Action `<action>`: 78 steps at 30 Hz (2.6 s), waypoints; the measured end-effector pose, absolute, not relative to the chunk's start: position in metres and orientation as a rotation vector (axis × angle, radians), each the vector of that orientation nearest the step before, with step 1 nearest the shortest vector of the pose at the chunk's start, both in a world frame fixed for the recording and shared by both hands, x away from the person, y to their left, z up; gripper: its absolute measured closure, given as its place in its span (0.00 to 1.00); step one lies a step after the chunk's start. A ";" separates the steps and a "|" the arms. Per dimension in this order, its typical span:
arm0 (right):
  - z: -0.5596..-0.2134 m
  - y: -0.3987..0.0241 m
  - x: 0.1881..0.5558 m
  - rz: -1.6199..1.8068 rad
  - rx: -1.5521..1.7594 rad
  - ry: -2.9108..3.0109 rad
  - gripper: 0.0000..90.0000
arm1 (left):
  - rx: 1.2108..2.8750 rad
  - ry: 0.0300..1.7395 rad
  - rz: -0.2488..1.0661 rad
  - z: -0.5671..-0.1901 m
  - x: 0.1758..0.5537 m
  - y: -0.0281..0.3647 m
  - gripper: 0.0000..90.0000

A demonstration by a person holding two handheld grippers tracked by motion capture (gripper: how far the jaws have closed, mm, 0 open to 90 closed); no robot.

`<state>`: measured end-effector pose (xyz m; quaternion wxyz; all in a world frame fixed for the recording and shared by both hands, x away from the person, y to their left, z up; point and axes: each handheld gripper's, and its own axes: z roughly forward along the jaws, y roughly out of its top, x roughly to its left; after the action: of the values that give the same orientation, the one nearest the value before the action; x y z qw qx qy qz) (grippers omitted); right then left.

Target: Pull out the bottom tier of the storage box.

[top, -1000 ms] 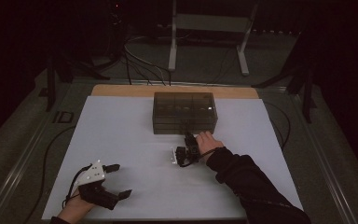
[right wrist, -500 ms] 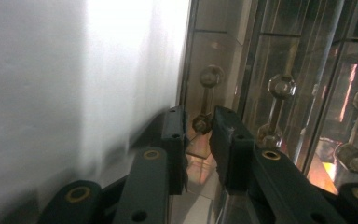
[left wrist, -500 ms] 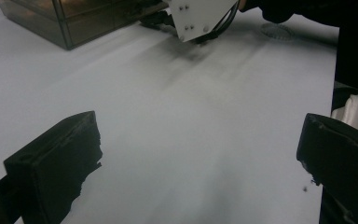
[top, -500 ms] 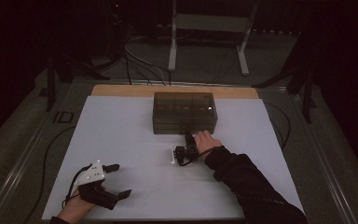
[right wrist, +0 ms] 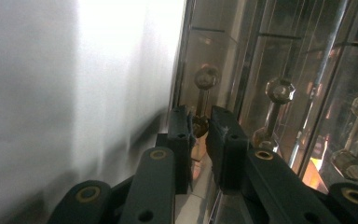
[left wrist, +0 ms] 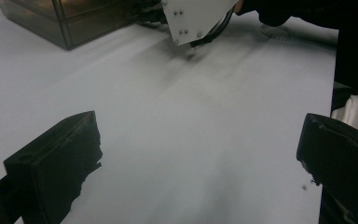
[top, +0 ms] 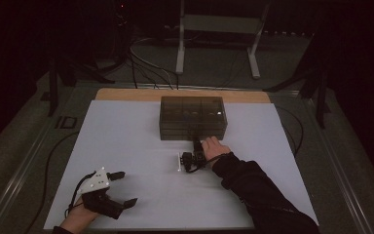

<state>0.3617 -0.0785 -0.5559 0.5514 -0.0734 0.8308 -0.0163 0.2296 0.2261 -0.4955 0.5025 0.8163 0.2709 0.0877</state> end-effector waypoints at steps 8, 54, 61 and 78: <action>-0.553 -0.080 0.354 -0.028 -0.191 1.971 0.89 | 1.969 0.656 0.213 -0.495 0.230 0.226 0.00; -0.468 -0.156 0.352 0.731 0.059 2.584 0.17 | 1.982 0.654 0.218 -0.496 0.230 0.225 0.00; -0.454 -0.186 0.368 0.904 0.031 2.660 0.18 | 1.982 0.653 0.217 -0.496 0.230 0.225 0.00; -0.472 -0.207 0.402 0.841 -0.109 2.547 0.72 | 1.975 0.655 0.213 -0.496 0.230 0.226 0.00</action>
<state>0.4020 -0.2066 -0.4721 0.2263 -0.0396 0.9242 0.3051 0.2301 0.2257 -0.4958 0.5010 0.8171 0.2711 0.0882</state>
